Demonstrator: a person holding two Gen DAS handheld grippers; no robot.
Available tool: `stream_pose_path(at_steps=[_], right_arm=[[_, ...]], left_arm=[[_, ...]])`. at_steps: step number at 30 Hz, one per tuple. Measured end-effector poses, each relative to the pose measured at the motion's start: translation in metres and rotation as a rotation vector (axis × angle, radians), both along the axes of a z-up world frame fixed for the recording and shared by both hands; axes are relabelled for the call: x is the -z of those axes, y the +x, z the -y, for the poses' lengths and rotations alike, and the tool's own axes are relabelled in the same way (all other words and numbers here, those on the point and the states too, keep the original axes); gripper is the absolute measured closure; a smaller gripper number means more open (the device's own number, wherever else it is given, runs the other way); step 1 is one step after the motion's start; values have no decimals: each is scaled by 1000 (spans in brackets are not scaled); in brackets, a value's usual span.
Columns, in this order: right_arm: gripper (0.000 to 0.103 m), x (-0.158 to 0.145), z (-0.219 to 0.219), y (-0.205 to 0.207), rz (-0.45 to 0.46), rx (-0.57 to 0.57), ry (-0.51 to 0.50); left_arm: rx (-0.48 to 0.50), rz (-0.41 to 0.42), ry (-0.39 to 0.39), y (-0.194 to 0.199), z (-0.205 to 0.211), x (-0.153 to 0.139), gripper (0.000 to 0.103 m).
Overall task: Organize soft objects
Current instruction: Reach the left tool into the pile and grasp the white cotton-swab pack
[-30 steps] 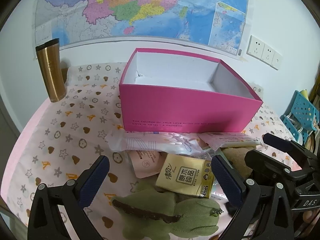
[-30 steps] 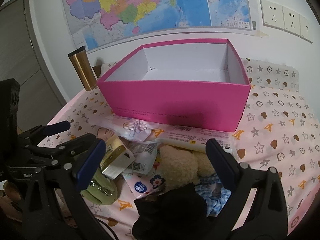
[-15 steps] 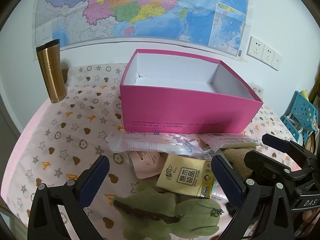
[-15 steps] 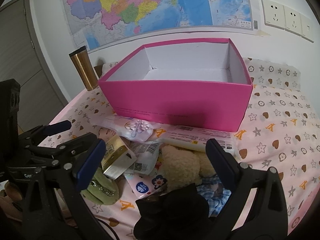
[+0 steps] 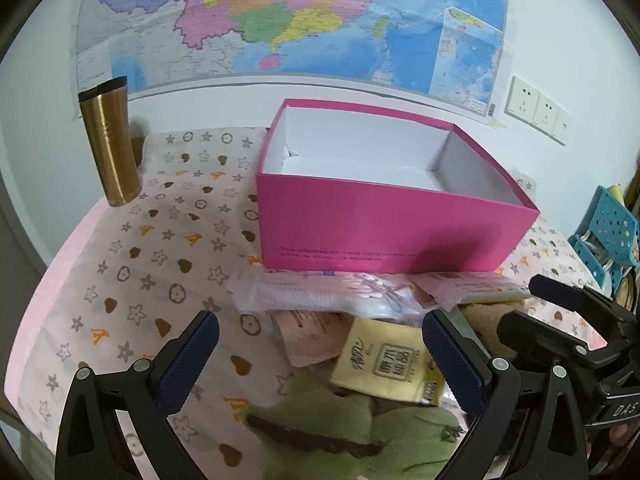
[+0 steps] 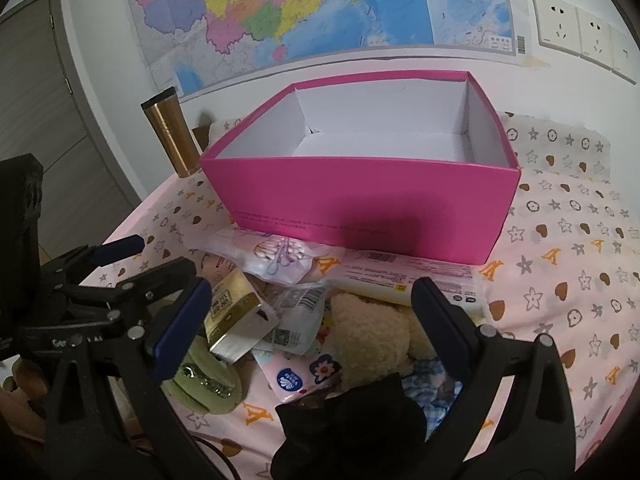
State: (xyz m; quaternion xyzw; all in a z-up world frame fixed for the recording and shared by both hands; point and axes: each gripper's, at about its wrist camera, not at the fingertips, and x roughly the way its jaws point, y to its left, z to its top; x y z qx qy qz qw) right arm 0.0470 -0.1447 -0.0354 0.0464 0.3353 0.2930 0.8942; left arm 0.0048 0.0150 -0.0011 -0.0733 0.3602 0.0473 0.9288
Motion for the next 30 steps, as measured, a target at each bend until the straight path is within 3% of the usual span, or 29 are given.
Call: stream_pose_path(at_steps=[4,10,15,21,26,30], right_arm=[[7,1,-5,5,-19,-29,4],[24,5,-21,18,-60,-91,-10],[48,8,-40,33,-112,-164,-18],[59,18,-53,63,-211,-168,-28],[59,35,-54,83,-332,-148,-48],[58,38,-57,88,-377,-151,-68]], left_arm=[[-16,-6,-4,5,-15,1,0],[-34,-30,-17,18,-43,8,4],[-16,-57,-20,30,-56,16,13],[27,-123,-64,51,-69,31,20],[92,-176,-128,61,-76,41,20],[164,-204,-183,69,-78,47,21]])
